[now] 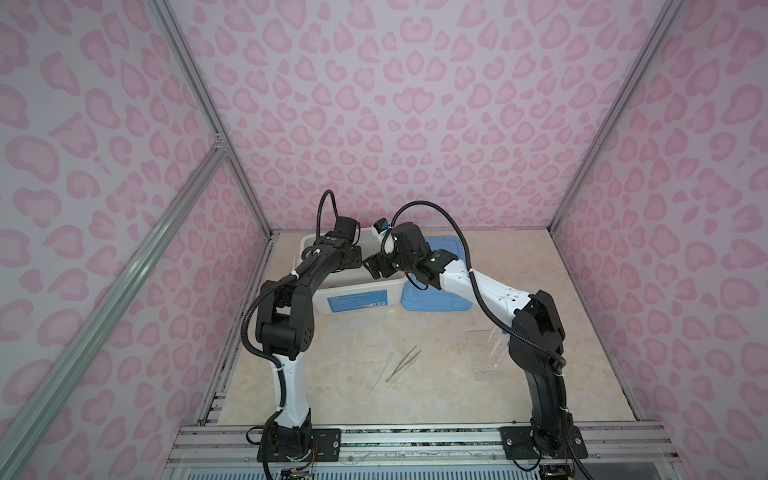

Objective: Organize the chemistry lab equipment
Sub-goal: 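Lower the held cup into the white bin with the left gripper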

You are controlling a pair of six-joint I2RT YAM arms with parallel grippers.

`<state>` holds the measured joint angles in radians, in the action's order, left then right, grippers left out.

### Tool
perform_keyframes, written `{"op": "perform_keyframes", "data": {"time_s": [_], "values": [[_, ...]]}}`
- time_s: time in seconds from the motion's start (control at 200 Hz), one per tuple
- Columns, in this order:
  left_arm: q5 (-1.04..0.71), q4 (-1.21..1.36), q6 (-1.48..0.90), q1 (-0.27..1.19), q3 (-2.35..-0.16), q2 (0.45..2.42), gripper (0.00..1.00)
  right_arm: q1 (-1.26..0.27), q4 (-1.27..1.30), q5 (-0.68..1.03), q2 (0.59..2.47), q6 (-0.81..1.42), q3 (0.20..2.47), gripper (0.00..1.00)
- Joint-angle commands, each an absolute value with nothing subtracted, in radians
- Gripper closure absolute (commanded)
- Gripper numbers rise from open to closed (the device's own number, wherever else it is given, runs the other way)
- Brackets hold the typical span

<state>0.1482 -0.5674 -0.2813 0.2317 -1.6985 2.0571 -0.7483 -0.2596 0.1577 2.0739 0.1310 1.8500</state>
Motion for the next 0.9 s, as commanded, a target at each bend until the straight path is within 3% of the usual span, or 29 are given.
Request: {"op": "perform_keyframes", "data": {"time_s": [0.0, 0.33, 0.895], "values": [[0.14, -0.599, -0.291, 0.231, -1.716, 2.083, 0.62, -0.745, -0.252, 0.156, 2.082, 0.147, 1.839, 0.08], [0.21, -0.608, -0.282, 0.234, -1.709, 2.117, 0.62, -0.743, -0.232, 0.167, 2.072, 0.16, 1.812, 0.09], [0.155, -0.594, -0.321, 0.237, -1.684, 2.175, 0.56, -0.742, -0.226, 0.173, 2.082, 0.169, 1.807, 0.09]]}}
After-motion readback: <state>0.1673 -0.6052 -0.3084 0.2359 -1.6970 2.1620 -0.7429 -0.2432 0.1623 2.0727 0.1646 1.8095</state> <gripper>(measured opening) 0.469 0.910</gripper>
